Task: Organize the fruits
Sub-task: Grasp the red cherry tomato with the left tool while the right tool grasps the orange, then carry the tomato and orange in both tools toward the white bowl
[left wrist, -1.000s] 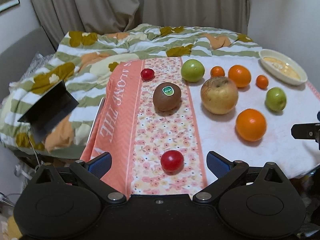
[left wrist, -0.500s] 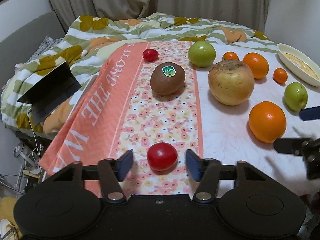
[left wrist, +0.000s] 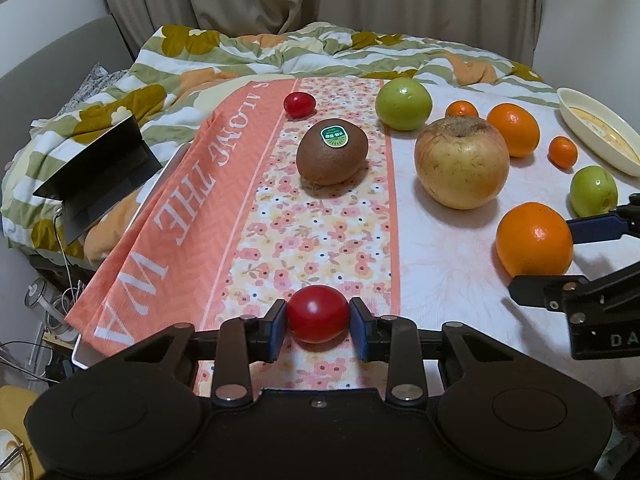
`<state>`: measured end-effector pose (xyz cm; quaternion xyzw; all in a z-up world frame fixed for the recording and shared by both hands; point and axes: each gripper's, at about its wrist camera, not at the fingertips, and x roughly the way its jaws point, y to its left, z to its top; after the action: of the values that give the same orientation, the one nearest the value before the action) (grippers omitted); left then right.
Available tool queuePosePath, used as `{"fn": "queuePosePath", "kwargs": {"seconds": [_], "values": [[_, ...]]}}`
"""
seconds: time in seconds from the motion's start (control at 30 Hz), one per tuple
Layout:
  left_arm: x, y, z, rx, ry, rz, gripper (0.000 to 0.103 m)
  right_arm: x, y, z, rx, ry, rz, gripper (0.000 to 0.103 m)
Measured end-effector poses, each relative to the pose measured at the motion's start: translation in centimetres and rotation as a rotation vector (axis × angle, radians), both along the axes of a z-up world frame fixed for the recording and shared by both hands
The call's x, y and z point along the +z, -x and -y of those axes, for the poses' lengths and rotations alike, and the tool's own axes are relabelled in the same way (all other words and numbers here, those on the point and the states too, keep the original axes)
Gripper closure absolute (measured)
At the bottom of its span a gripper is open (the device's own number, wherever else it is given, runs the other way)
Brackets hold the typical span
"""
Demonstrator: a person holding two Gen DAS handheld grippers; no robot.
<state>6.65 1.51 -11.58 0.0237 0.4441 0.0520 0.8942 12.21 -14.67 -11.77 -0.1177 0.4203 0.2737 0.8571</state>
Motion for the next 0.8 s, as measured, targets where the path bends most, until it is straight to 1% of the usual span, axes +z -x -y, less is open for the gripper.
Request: {"fn": "queuePosePath", "kwargs": {"seconds": [0.03,0.07,0.1,0.13,0.17,0.33,0.47,0.6,0.8], "values": [[0.0,0.0,0.0,0.000,0.000,0.000,0.067,-0.1,-0.1,-0.1,0.002,0.001,0.001,0.013],[0.0,0.0,0.0,0.000,-0.001,0.000,0.067,-0.2,-0.1,-0.3,0.004,0.001,0.001,0.015],[0.0,0.1,0.0,-0.001,-0.003,-0.001,0.067,-0.3,-0.1,-0.4,0.009,0.001,0.000,0.018],[0.0,0.2,0.0,-0.002,-0.005,-0.001,0.067,-0.4,-0.2,-0.6,0.013,0.004,-0.001,0.024],[0.0,0.2,0.0,-0.003,-0.005,-0.001,0.067,-0.4,-0.1,-0.7,0.011,0.013,0.008,0.028],[0.5,0.6,0.2,-0.005,-0.008,0.000,0.067,-0.3,0.0,-0.5,0.008,0.005,0.018,0.029],[1.6,0.9,0.9,-0.013,-0.012,0.013,0.067,0.6,0.6,0.1,-0.002,-0.017,0.023,0.029],[3.2,1.1,2.6,-0.036,-0.007,0.026,0.067,2.4,1.2,1.4,-0.022,-0.052,0.026,0.029],[6.3,0.9,6.2,-0.071,0.015,0.055,0.067,5.9,2.1,5.2,-0.077,-0.085,0.042,0.029]]}}
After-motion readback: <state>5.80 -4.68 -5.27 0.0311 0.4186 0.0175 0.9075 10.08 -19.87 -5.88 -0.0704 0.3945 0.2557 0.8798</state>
